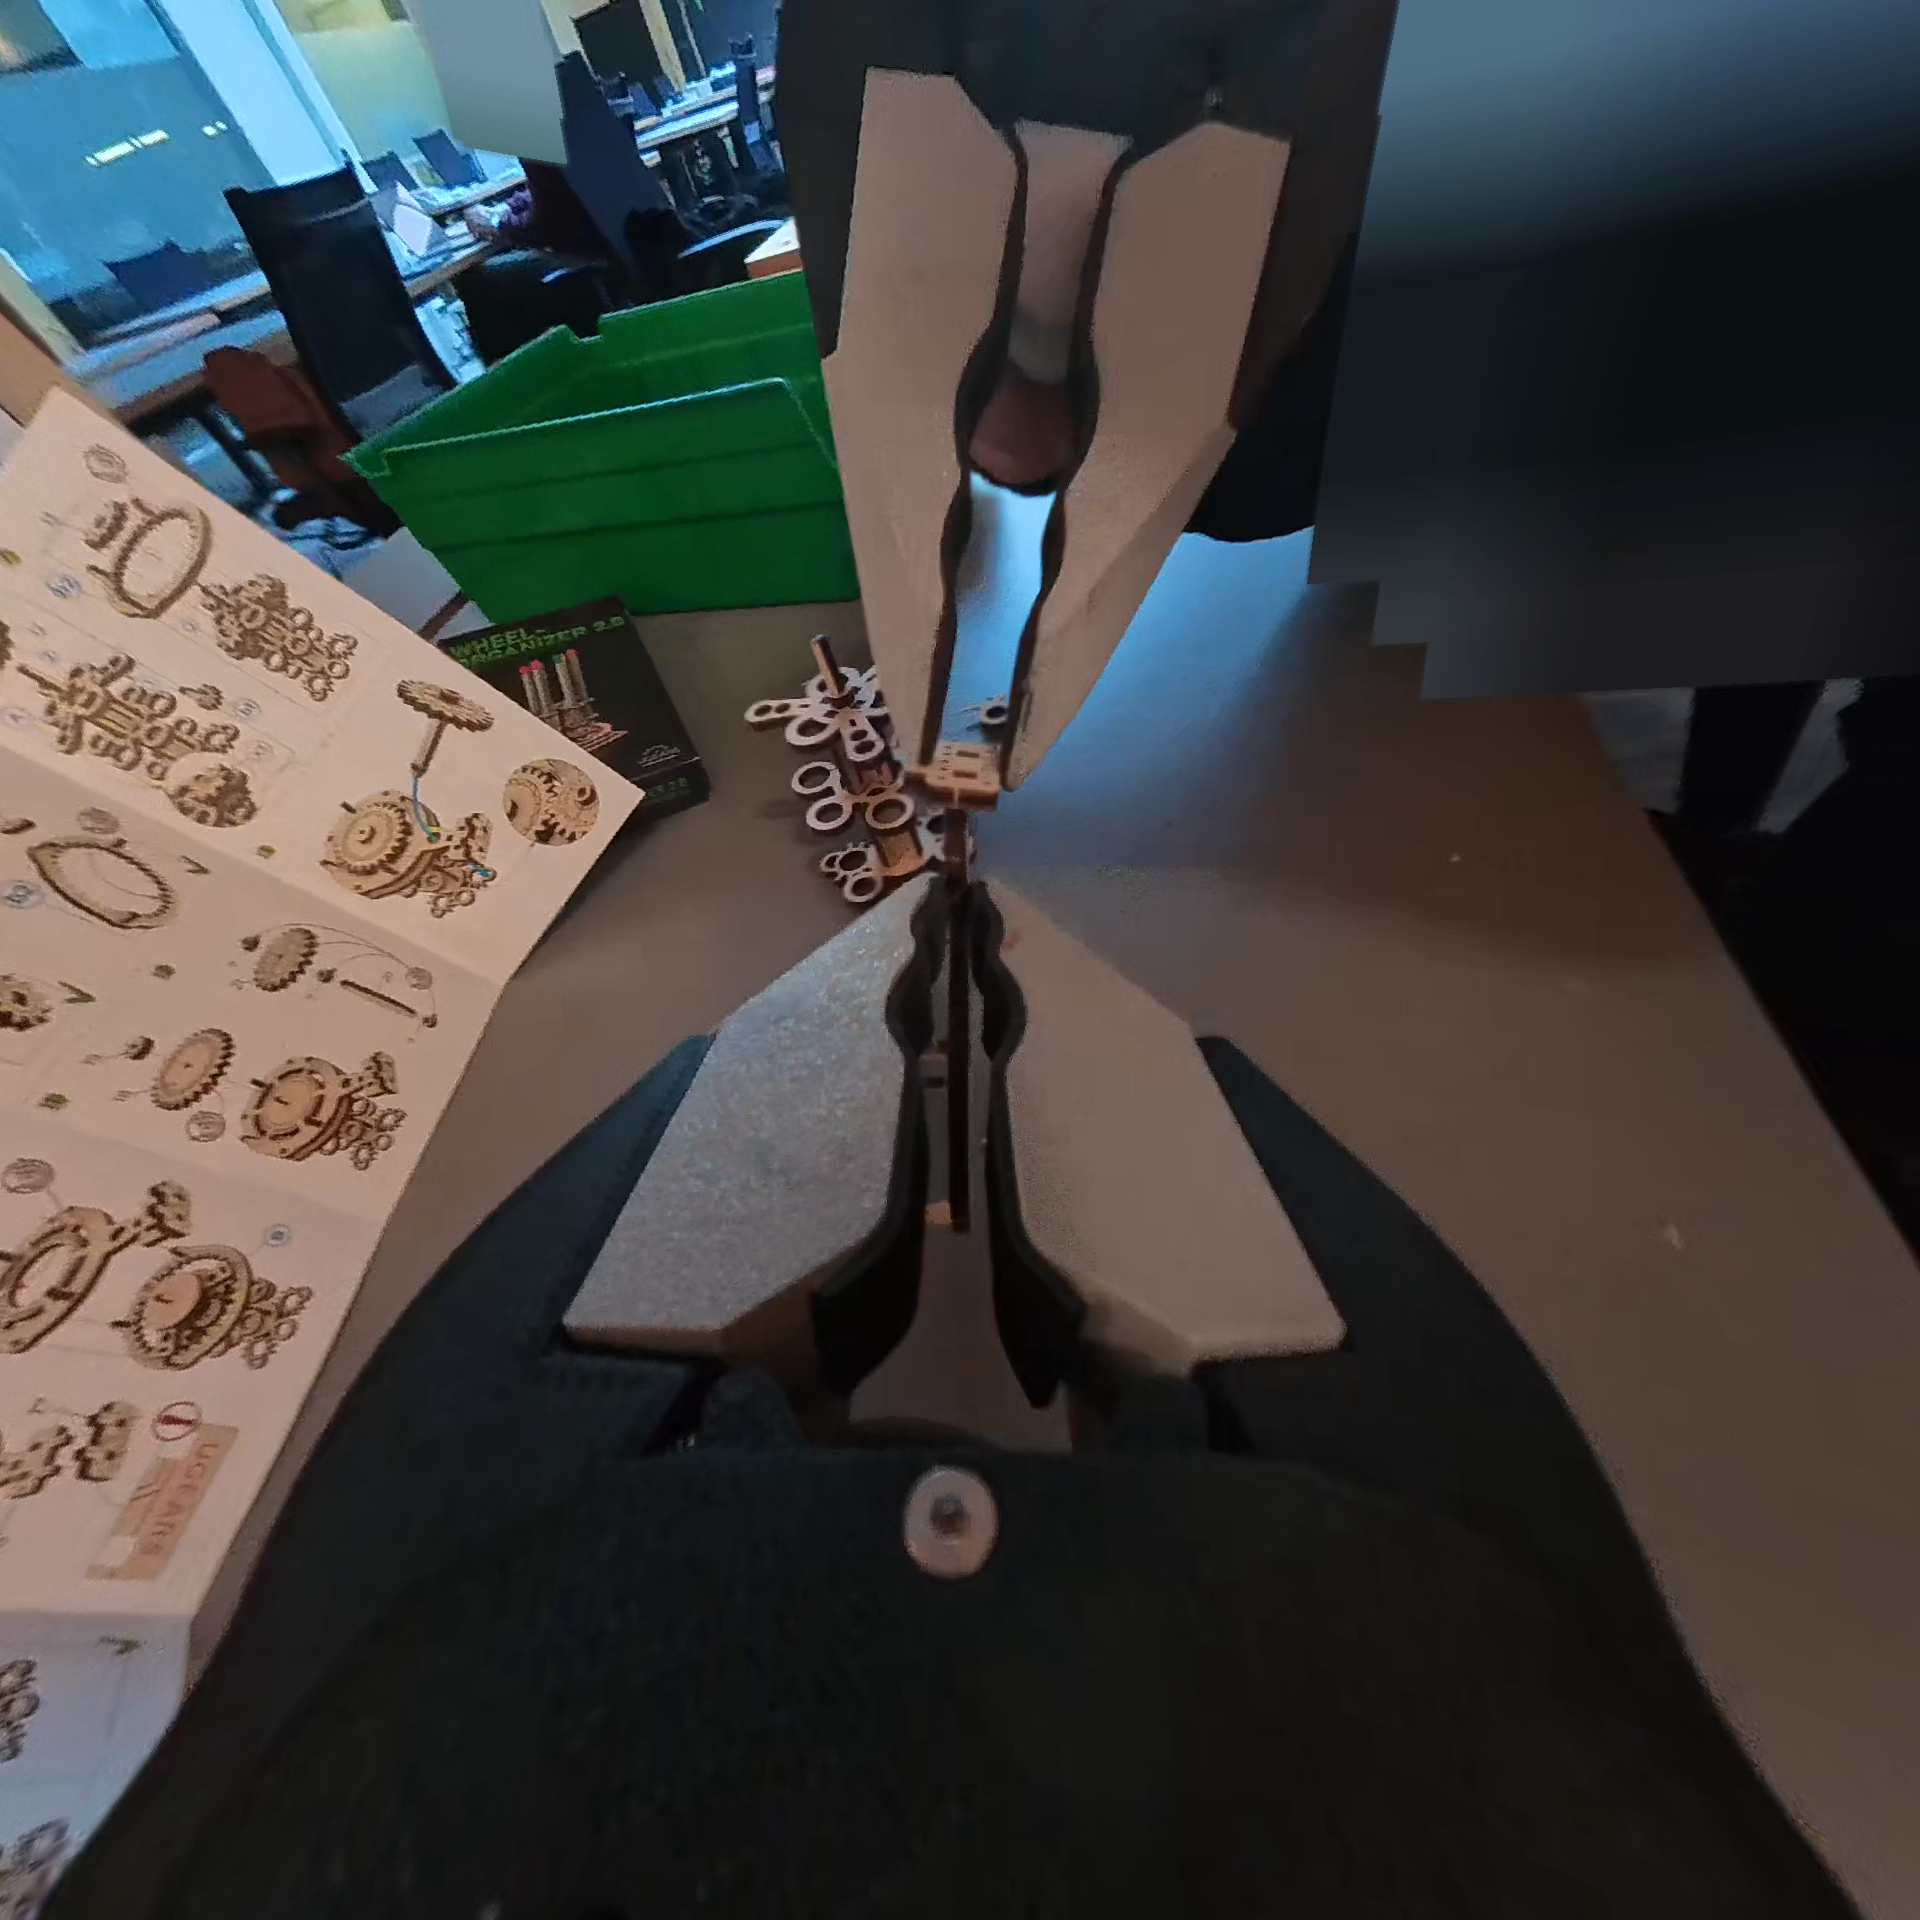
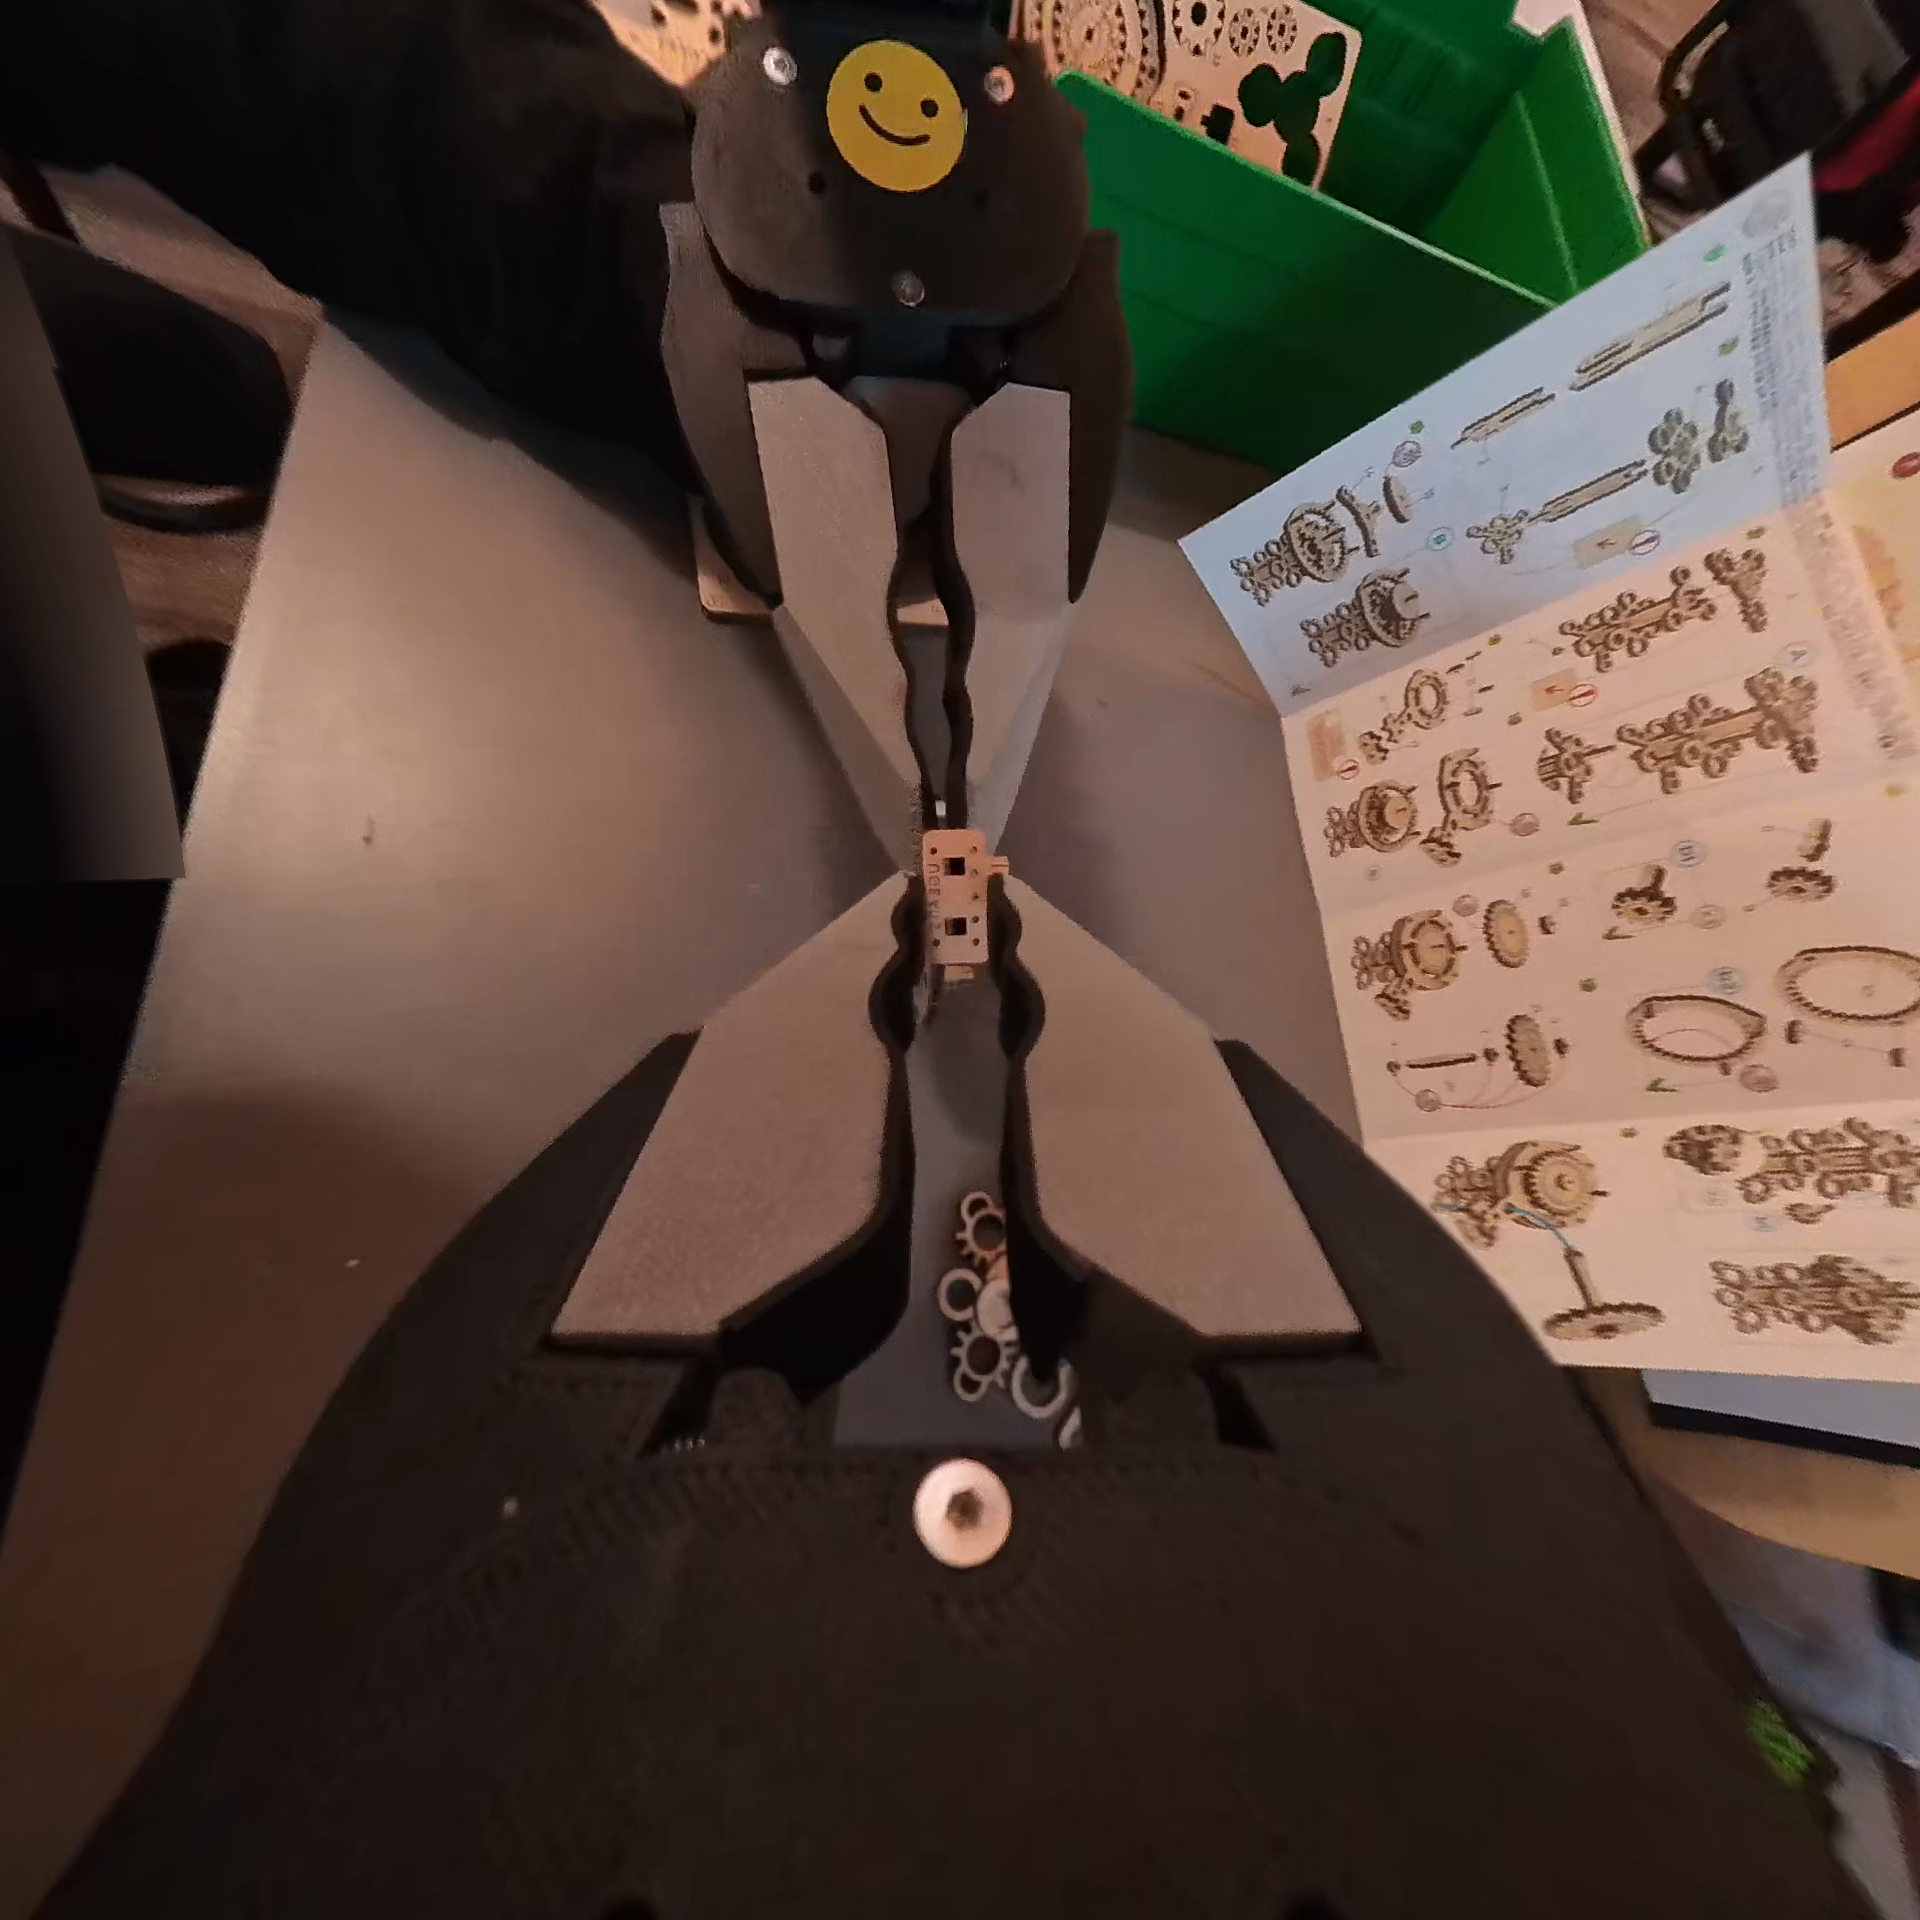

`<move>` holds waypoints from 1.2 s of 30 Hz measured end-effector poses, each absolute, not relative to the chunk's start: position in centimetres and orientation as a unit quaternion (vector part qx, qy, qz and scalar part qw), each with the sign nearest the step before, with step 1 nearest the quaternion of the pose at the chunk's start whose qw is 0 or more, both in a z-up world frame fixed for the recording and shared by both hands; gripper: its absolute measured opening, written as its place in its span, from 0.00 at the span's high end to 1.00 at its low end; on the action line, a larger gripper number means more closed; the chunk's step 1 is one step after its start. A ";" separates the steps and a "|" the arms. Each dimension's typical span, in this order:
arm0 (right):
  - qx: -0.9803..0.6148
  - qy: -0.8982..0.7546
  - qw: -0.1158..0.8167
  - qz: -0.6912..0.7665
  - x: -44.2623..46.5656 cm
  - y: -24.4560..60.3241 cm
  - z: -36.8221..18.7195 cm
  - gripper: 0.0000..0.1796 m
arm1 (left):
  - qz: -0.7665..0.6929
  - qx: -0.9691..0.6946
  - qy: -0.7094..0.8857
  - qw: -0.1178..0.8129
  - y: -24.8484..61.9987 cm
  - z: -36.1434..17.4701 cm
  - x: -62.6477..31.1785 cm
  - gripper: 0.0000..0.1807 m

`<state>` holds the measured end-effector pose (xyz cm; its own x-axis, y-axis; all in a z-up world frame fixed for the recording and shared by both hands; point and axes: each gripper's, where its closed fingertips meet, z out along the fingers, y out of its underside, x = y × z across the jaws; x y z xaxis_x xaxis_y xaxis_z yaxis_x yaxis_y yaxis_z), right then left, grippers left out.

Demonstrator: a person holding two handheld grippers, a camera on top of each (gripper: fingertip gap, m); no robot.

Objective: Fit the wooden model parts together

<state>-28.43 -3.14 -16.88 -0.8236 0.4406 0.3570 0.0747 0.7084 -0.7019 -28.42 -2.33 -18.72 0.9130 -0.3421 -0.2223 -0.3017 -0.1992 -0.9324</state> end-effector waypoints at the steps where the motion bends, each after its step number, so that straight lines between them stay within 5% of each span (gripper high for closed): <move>1: -0.138 -0.888 0.270 0.347 -28.4 -3.2 -16.9 0.96 | -0.004 -0.773 0.214 0.597 -2.3 -18.8 -28.5 1.00; 36: -0.076 -0.880 0.321 0.341 -26.8 -3.8 -16.5 0.96 | 0.075 -0.723 0.296 0.620 -2.4 -18.4 -27.1 1.00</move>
